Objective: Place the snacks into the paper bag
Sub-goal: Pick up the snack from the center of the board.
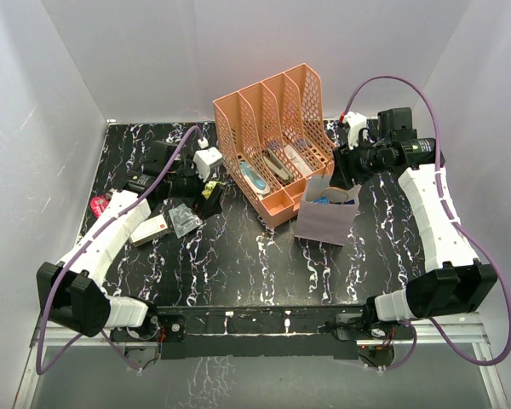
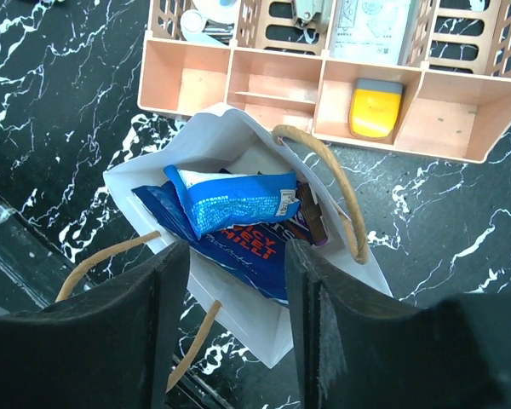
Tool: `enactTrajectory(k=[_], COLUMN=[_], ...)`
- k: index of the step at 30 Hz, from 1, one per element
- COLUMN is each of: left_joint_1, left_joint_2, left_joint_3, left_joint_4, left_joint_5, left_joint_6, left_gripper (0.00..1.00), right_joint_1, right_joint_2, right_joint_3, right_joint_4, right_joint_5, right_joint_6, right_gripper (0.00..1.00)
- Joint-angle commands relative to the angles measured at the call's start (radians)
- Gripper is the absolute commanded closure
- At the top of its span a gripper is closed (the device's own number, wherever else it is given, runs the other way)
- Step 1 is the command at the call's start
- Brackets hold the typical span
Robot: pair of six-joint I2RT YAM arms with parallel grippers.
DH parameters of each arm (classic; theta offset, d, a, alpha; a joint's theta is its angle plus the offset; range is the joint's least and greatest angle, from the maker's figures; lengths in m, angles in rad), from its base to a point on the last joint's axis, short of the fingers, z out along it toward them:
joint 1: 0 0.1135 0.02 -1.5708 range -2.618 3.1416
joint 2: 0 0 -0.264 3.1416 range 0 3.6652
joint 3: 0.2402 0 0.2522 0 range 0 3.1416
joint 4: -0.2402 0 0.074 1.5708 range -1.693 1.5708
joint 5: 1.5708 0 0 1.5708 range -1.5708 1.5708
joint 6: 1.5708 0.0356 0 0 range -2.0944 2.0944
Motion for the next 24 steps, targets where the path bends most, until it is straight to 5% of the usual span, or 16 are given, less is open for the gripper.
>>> enactTrajectory(k=[1, 16, 24], left_joint_1=[0.027, 0.094, 0.145], left_joint_2=[-0.053, 0.015, 0.075], left_joint_3=[-0.007, -0.010, -0.048], left_joint_4=[0.044, -0.033, -0.024], left_joint_5=[-0.158, -0.348, -0.390], left_joint_6=[-0.063, -0.082, 0.004], left_gripper=[0.02, 0.02, 0.02], right_joint_1=[0.002, 0.017, 0.029], right_joint_2=[-0.033, -0.074, -0.122], right_joint_3=[0.048, 0.111, 0.025], right_joint_4=[0.077, 0.180, 0.394], right_joint_5=[-0.047, -0.091, -0.189], right_joint_6=[0.003, 0.013, 0.014], right_gripper=[0.47, 0.42, 0.39])
